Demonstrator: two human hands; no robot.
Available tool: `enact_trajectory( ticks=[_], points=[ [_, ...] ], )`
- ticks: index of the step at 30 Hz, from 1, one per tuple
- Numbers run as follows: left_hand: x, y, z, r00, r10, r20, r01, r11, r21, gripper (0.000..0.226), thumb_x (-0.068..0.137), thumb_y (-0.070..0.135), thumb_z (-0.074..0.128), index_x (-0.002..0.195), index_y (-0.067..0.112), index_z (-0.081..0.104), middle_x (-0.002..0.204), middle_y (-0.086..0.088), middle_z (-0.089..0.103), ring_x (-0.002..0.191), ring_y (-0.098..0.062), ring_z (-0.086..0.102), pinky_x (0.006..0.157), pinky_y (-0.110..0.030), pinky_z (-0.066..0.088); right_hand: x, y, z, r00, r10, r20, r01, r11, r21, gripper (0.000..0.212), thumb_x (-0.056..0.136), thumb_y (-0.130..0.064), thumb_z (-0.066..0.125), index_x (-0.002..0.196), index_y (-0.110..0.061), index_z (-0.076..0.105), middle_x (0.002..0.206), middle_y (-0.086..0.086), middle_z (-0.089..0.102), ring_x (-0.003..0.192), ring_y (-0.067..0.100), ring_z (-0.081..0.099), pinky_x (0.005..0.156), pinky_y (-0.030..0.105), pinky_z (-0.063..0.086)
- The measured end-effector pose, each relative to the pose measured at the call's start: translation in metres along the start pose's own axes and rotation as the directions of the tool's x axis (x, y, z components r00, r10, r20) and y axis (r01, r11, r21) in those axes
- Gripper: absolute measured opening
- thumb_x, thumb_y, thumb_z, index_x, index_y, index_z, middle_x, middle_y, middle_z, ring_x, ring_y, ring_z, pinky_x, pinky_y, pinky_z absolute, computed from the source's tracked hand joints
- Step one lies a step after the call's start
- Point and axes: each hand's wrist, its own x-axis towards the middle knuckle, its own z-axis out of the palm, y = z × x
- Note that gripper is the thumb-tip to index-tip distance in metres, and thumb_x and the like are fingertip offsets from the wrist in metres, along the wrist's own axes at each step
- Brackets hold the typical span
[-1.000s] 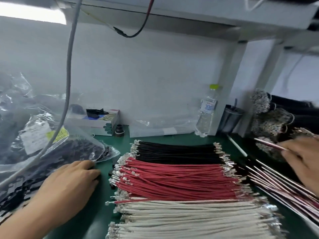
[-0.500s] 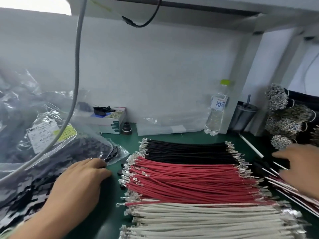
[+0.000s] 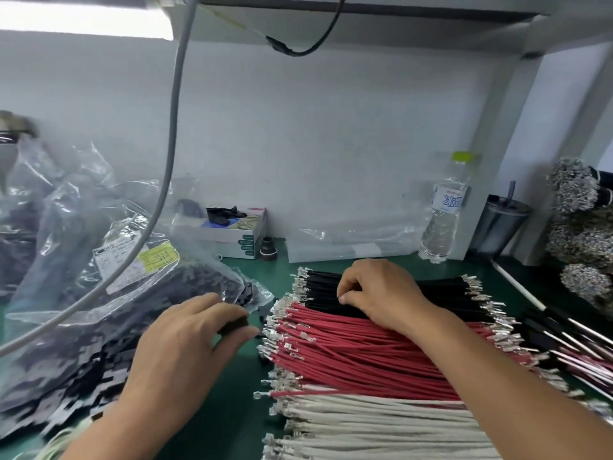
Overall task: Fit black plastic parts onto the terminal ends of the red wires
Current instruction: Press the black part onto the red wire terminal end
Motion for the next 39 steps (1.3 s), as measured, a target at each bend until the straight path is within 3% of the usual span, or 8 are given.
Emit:
enact_trajectory(
  ticks=[5,11,14,17,19,22,32,39],
  points=[
    [0.001,0.007,-0.005,0.988,-0.155,-0.024,0.149,0.978,-0.146,0.023,0.066,0.041,0.083,0.082,0.025,0.08,0.082,0.019,0.073,0.069,-0.004,0.069,0.063,-0.021,0.054,-0.007,0.0,-0.003,0.993,-0.097,-0.064,0.094,0.994,-0.048,0.004,0.097,-0.032,0.062,0.093,-0.033,0.063,0.094,-0.015,0.061,0.09,0.009,0.059,0.078,0.033,0.049],
    [0.002,0.011,-0.007,0.959,-0.284,-0.008,0.271,0.922,-0.278,0.02,0.067,0.022,0.093,0.082,0.025,0.08,0.08,0.018,0.069,0.067,-0.002,0.064,0.059,-0.009,0.047,-0.009,0.001,-0.041,0.95,-0.198,-0.24,0.195,0.98,-0.039,0.023,0.102,-0.018,0.054,0.118,-0.026,0.069,0.097,-0.007,0.055,0.087,0.014,0.056,0.073,0.034,0.045],
    [0.0,0.019,-0.006,0.902,-0.432,0.028,0.376,0.751,-0.542,0.023,0.069,0.012,0.091,0.082,0.026,0.078,0.071,0.011,0.075,0.061,0.002,0.067,0.054,-0.004,0.047,-0.016,-0.008,-0.066,0.92,-0.159,-0.358,0.183,0.983,0.034,0.021,0.1,-0.023,0.053,0.109,-0.034,0.069,0.095,-0.016,0.05,0.083,0.001,0.051,0.071,0.028,0.042],
    [0.001,0.029,-0.007,0.866,-0.483,0.13,0.379,0.464,-0.801,0.025,0.069,-0.003,0.087,0.084,0.016,0.082,0.076,-0.002,0.079,0.053,-0.002,0.067,0.049,-0.007,0.047,-0.045,-0.025,-0.071,0.872,-0.173,-0.457,0.208,0.978,0.028,0.008,0.093,-0.038,0.058,0.091,-0.038,0.067,0.089,-0.019,0.053,0.084,0.0,0.054,0.064,0.021,0.037],
    [0.002,0.035,-0.011,0.864,-0.458,0.208,0.374,0.308,-0.875,0.027,0.065,-0.003,0.086,0.086,0.014,0.084,0.08,-0.009,0.08,0.063,-0.01,0.074,0.056,-0.009,0.052,-0.067,-0.039,-0.06,0.867,-0.196,-0.458,0.255,0.964,0.07,0.008,0.091,-0.041,0.06,0.088,-0.038,0.067,0.088,-0.019,0.054,0.082,0.003,0.057,0.062,0.017,0.039],
    [-0.001,0.041,-0.013,0.871,-0.381,0.308,0.406,0.209,-0.89,0.031,0.057,0.011,0.089,0.088,0.014,0.084,0.085,-0.015,0.079,0.076,-0.024,0.077,0.068,-0.023,0.061,-0.089,-0.053,-0.036,0.86,-0.214,-0.464,0.316,0.936,0.153,0.01,0.097,-0.038,0.06,0.09,-0.036,0.067,0.089,-0.018,0.057,0.079,0.007,0.06,0.066,0.019,0.044],
    [-0.006,0.046,-0.01,0.883,-0.291,0.369,0.433,0.199,-0.879,0.029,0.059,0.01,0.089,0.088,0.012,0.084,0.088,-0.017,0.079,0.079,-0.027,0.078,0.07,-0.027,0.061,-0.105,-0.058,-0.011,0.858,-0.267,-0.439,0.34,0.936,0.095,0.022,0.101,-0.04,0.044,0.093,-0.032,0.062,0.087,-0.018,0.052,0.071,0.001,0.053,0.059,0.018,0.042],
    [-0.005,0.049,-0.017,0.878,-0.297,0.376,0.446,0.221,-0.867,0.03,0.058,0.01,0.087,0.087,0.01,0.084,0.086,-0.019,0.079,0.077,-0.03,0.076,0.069,-0.03,0.064,-0.105,-0.055,-0.013,0.818,-0.281,-0.502,0.349,0.936,0.043,0.018,0.098,-0.035,0.053,0.092,-0.027,0.068,0.087,-0.018,0.055,0.073,-0.001,0.052,0.061,0.011,0.039]
  ],
)
